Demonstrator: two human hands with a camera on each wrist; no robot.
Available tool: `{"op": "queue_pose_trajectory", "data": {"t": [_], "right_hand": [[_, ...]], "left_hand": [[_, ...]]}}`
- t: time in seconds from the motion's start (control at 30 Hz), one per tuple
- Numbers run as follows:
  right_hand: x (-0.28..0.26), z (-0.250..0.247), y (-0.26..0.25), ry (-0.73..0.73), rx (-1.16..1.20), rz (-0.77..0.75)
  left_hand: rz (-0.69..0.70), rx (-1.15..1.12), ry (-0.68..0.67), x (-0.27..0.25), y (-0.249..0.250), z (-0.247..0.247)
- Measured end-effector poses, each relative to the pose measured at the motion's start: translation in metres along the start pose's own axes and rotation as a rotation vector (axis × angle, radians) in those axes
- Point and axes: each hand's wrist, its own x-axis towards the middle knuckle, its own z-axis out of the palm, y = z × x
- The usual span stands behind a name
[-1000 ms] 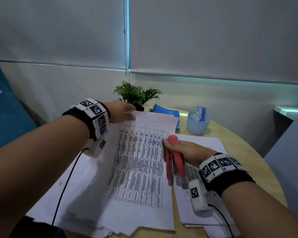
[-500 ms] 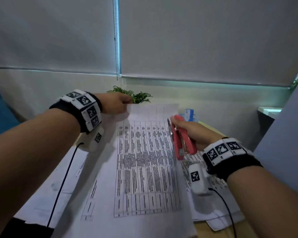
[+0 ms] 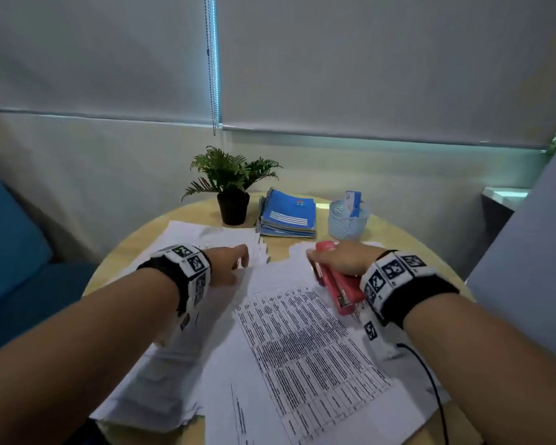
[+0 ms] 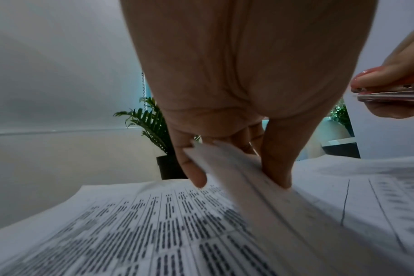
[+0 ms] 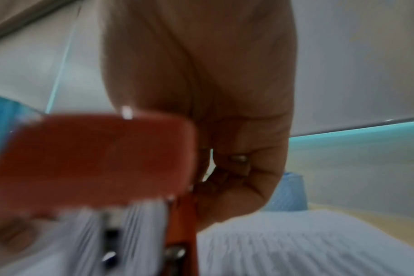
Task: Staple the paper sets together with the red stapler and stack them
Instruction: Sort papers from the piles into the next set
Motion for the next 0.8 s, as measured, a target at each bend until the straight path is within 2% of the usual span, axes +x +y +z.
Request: {"op": "queue_pose_trajectory", "data": {"t": [0.17,0.3,0.43,0.57,0.8], "right_hand": [[-0.004,0.042,-0.029,-0.222,-0.228,-0.043],[0.000,0.063,-0.056,-0.164,-0.392,-0.125],[0.016,0.076,-0.068,-0.136,-0.365,-0.125],[0.012,0.080,-0.068,-0.152,-0.425,-0.138],[0.008,0.096,-0.078,-0.184,-0.561,-0.178]], "left_hand": [[0.042,-0.005,0.093,0.005,-0.005,0.006],[0.060,0.130,0.039,0.003,-0.010,0.005],[0.067,0.024,-0.062,-0.006,-0.021,0.013],[0.081,-0.027,-0.019,-0.010,-0.025,0.017],[0.096,0.012,-0.031,-0.007,-0.030,0.021]]}}
